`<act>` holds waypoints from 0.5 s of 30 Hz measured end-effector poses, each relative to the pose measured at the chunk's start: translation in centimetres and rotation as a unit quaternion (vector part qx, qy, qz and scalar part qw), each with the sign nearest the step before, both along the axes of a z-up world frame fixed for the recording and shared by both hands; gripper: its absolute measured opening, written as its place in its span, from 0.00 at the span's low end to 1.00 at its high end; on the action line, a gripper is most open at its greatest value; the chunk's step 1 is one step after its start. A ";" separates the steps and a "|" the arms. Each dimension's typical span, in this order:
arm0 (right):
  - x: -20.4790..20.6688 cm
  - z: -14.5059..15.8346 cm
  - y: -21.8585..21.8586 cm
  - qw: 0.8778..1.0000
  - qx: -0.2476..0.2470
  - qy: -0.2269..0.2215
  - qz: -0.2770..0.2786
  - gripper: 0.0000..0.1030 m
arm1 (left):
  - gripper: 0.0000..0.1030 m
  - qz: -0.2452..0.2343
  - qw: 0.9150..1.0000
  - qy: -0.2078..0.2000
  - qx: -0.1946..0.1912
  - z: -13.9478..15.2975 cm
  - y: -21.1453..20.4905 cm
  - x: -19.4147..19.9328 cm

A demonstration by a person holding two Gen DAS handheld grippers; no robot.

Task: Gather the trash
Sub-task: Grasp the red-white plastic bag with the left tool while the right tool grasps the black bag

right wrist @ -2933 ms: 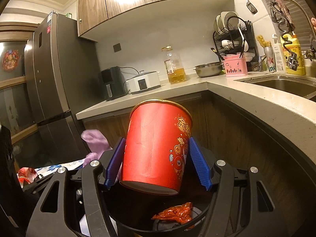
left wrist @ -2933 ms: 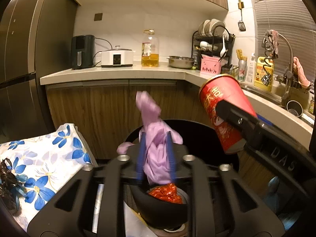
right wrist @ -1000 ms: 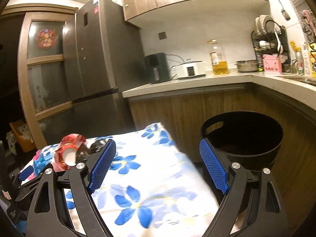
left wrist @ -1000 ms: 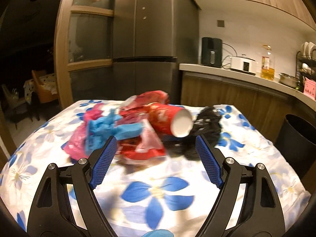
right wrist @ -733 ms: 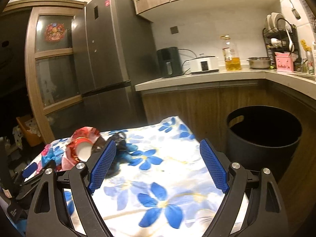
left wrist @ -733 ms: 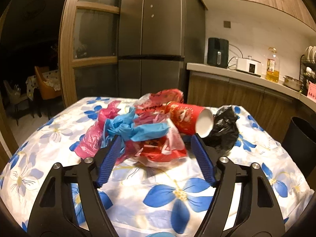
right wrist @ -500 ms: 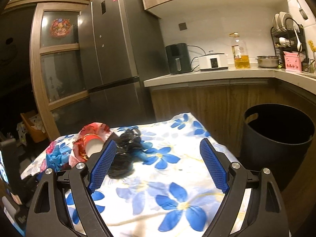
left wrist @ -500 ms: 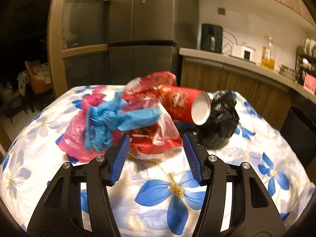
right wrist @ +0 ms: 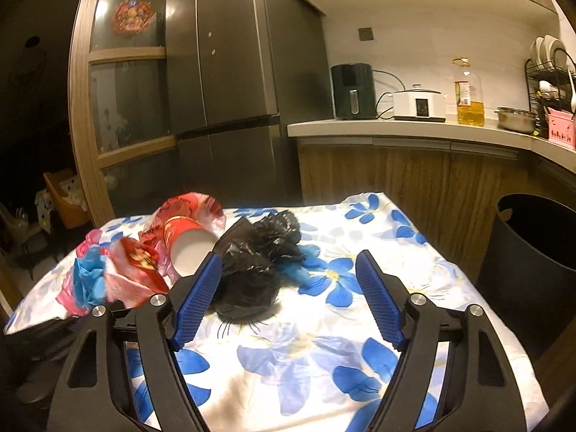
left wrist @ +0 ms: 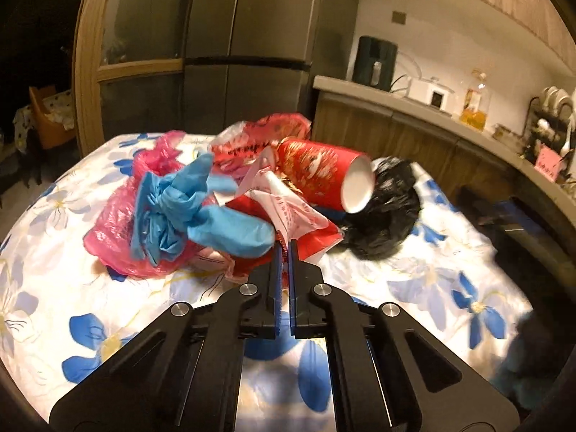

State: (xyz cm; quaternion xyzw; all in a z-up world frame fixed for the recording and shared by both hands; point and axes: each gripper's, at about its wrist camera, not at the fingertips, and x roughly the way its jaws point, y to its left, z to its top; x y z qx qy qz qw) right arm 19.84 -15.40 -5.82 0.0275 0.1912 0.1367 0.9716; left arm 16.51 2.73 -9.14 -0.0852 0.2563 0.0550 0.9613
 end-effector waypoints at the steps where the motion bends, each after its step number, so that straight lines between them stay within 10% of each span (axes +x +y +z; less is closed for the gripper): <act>1: 0.2 -0.2 0.3 1.000 -0.003 0.001 0.002 0.72 | 0.01 -0.005 1.000 -0.011 0.000 0.4 0.0 -0.7; 15: 3.7 -1.9 3.1 0.998 -0.005 0.049 0.030 0.56 | 0.01 -0.020 0.999 -0.043 0.000 2.1 0.6 -4.2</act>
